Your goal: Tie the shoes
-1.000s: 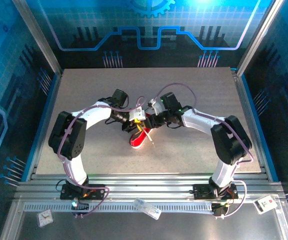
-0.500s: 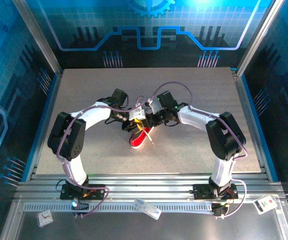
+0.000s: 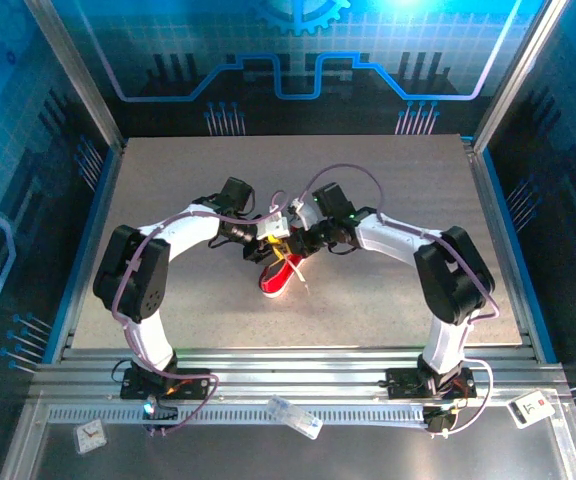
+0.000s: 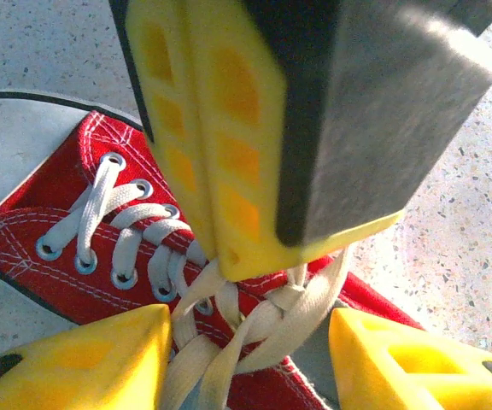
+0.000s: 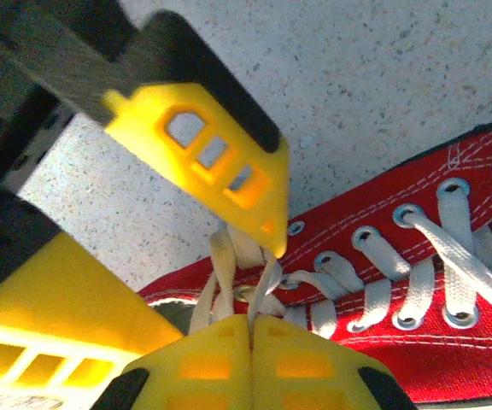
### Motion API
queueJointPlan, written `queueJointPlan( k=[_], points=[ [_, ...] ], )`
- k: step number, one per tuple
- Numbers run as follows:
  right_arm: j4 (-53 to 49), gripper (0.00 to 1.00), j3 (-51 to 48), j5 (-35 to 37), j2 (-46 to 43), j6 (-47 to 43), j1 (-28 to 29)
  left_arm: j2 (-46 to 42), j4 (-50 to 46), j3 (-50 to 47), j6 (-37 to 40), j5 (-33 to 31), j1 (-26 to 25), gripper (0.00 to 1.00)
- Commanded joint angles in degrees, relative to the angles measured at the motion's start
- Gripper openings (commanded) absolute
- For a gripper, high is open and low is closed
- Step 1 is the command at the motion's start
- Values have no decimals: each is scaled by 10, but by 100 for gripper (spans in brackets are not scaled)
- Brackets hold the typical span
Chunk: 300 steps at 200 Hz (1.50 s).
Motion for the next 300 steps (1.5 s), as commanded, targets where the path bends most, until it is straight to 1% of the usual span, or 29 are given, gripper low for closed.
queueJointPlan(
  k=[1, 49, 71, 98, 117, 138, 175, 196, 221, 267, 300],
  points=[
    [31, 5, -17, -11, -31, -17, 4, -19, 11, -6, -4, 21, 8, 53],
    [62, 4, -36, -37, -32, -21, 4, -19, 12, -5, 3, 27, 9, 56],
    [63, 4, -37, -39, -26, -25, 4, -18, 6, -8, 11, 29, 9, 57],
    [68, 2, -43, -44, -22, -34, 4, -29, 23, -25, 15, 32, 6, 58],
    [73, 0, -50, -50, -23, -43, 0, -38, 34, -38, 20, 24, -1, 59],
    [78, 0, -59, -57, -26, -52, -4, -38, 34, -44, 27, 16, -8, 59],
    [83, 0, -69, -67, -27, -61, -9, -37, 54, -51, 23, -15, -27, 58],
    [87, 0, -74, -69, -28, -63, -11, -38, 72, -58, 15, -28, -32, 54],
    [99, 0, -83, -74, -33, -63, -11, -42, 77, -60, 9, -29, -32, 49],
    [116, 0, -95, -84, -45, -67, -12, -44, 79, -54, -4, -22, -28, 48],
    [114, 0, -96, -87, -50, -72, -12, -46, 77, -51, -9, -18, -25, 44]
  ],
)
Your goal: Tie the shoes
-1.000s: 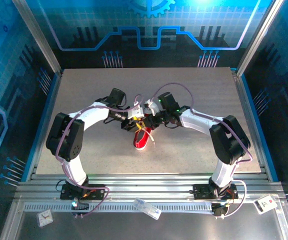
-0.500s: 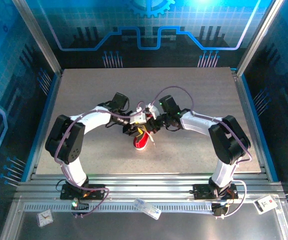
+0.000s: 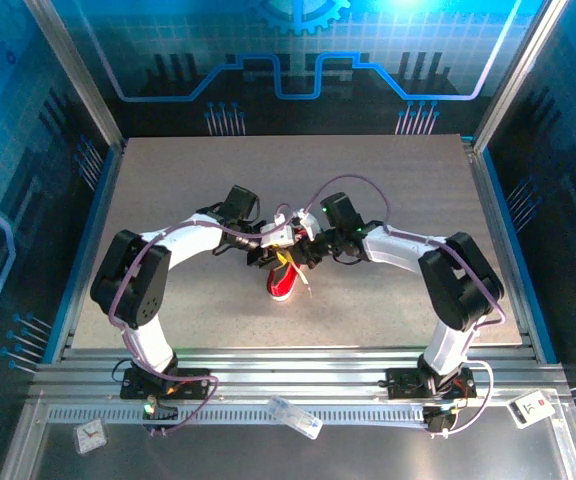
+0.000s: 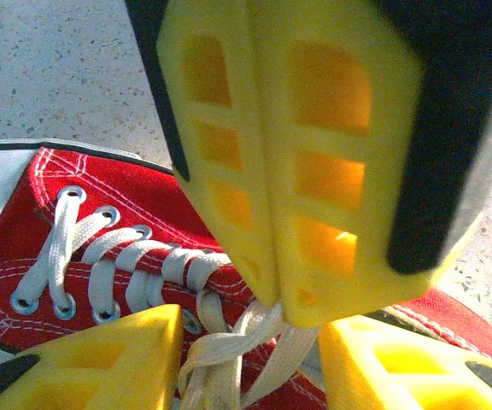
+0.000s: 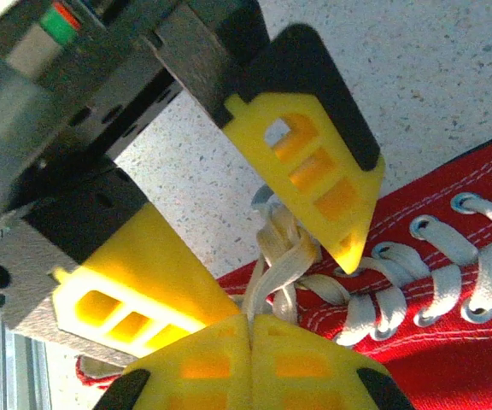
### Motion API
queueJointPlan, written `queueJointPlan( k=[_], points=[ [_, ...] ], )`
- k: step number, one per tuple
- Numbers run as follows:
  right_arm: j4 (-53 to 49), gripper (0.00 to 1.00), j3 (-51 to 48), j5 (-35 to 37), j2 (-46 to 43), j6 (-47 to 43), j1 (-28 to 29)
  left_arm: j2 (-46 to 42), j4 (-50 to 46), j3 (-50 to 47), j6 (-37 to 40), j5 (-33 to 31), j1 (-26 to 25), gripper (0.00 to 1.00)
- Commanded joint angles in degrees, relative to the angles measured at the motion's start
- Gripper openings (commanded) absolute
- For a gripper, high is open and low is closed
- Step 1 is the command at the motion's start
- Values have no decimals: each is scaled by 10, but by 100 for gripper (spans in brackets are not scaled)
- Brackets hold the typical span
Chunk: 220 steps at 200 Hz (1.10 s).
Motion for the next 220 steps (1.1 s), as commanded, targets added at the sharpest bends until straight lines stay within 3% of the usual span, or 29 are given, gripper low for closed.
queueJointPlan(
  k=[1, 159, 220],
  points=[
    [12, 0, -6, -19, -20, -15, -6, -23, 1, 1, -8, 13, 4, 44],
    [14, 0, -12, -52, -28, -27, -9, -25, -14, 11, -30, 23, 9, 23],
    [6, 0, -14, -65, -29, -38, -9, -40, 15, -8, -64, 25, 9, 24]
  ],
)
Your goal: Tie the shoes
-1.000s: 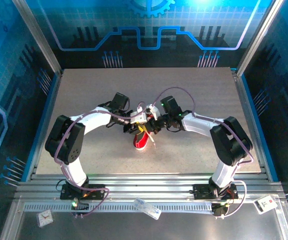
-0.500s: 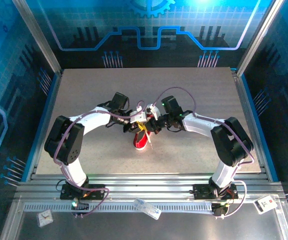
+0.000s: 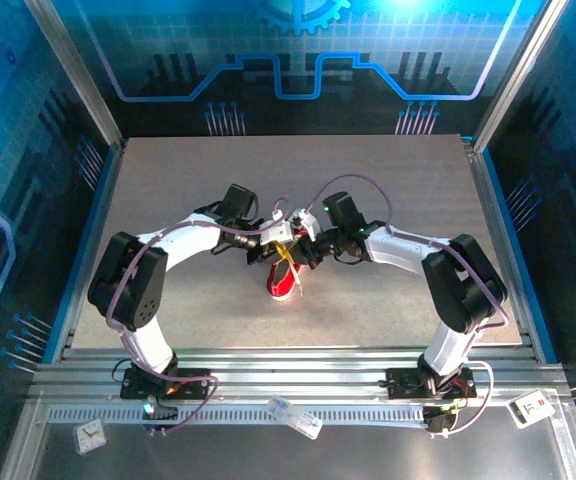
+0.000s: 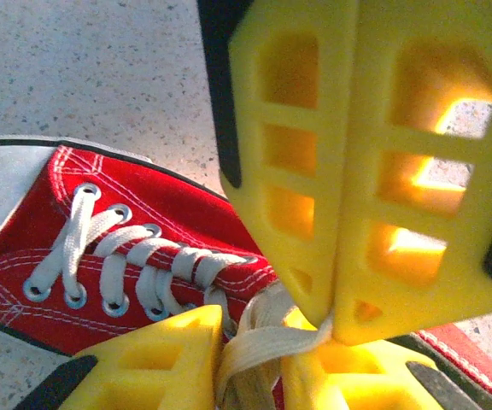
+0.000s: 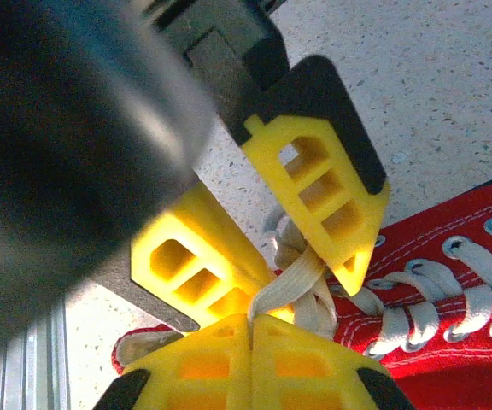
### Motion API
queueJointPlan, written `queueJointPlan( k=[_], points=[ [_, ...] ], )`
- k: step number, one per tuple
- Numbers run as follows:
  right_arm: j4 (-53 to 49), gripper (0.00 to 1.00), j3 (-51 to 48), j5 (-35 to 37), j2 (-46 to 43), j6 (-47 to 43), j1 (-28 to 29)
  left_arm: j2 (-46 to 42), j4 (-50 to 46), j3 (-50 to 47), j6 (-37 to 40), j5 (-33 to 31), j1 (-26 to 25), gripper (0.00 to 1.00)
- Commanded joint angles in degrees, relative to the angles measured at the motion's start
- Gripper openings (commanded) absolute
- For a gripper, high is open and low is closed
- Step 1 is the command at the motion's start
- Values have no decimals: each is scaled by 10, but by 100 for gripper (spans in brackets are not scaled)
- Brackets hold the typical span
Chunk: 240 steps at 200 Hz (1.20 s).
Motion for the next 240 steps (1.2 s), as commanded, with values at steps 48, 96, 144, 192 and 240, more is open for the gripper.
queueJointPlan(
  k=[48, 96, 144, 192, 240],
  points=[
    [5, 11, -6, -55, -25, -3, -6, -25, 17, -15, -24, 10, 2, 16],
    [61, 21, -27, -101, -34, 57, -33, -19, 17, -17, -16, -11, -8, 12],
    [29, 25, -20, -20, -32, 112, -60, -27, 34, -29, -16, -18, -13, 11],
    [-10, 33, 24, -35, 39, 133, -60, -33, 50, -40, -13, -25, -17, 11],
    [-4, 34, 28, -69, 62, 116, -49, -36, 51, -39, -17, -22, -18, 11]
  ],
)
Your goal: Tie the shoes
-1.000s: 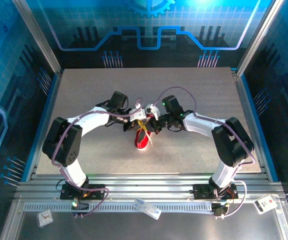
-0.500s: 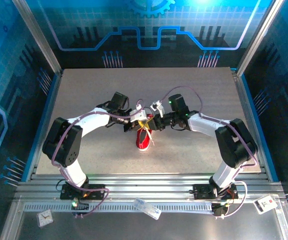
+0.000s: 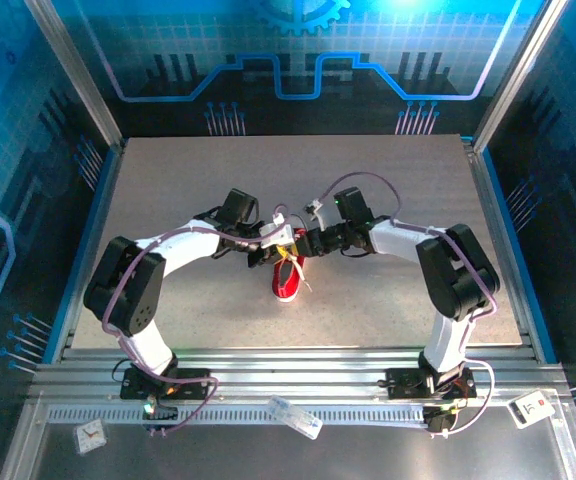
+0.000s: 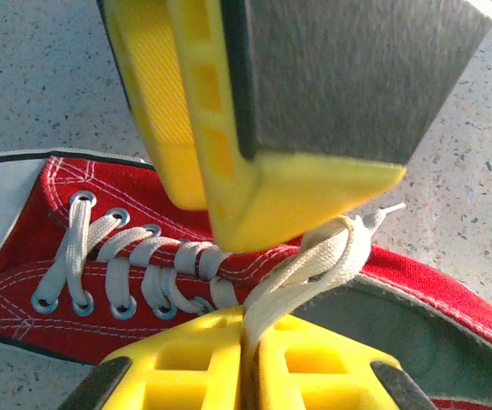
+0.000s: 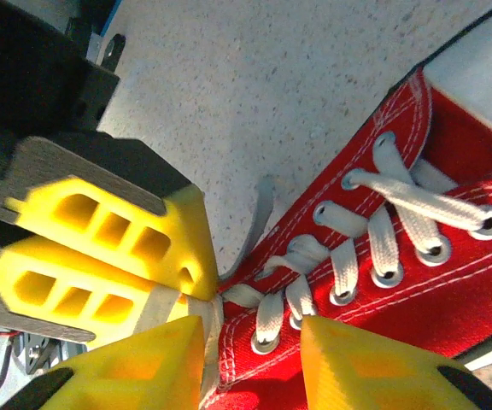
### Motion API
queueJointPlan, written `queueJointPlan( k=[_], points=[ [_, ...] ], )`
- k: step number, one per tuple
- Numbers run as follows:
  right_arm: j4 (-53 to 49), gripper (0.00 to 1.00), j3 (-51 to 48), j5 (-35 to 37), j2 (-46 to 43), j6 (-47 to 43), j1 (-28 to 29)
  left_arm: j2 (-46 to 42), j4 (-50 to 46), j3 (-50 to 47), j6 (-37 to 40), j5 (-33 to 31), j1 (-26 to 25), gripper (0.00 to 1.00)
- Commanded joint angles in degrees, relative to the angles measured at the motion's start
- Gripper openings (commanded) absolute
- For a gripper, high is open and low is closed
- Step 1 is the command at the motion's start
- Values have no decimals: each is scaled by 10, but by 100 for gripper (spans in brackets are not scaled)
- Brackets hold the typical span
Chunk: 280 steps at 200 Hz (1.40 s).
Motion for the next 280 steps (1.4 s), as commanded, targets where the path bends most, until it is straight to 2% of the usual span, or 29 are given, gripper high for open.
queueJointPlan(
  k=[1, 68, 163, 176, 197, 218, 280],
  points=[
    [-12, 34, 14, -31, 8, -7, 7, -18, 7, -5, -3, 8, -4, 11],
    [-1, 36, -1, -42, 0, -32, 11, -6, -8, 12, -17, 19, -4, 11],
    [-51, 39, 31, -23, 23, -72, 33, 6, -30, 33, -20, 22, -4, 10],
    [-56, 34, 34, -13, 22, -74, 34, 8, -31, 34, -19, 22, -4, 10],
    [-48, 13, 26, 15, 7, -72, 34, 7, -37, 34, -15, 20, -4, 10],
    [-26, 1, 6, 42, -18, -68, 32, 4, -42, 30, -11, 16, -4, 12],
    [7, 0, -22, 61, -41, -47, 19, -4, -42, 23, -3, 9, -4, 20]
  ],
)
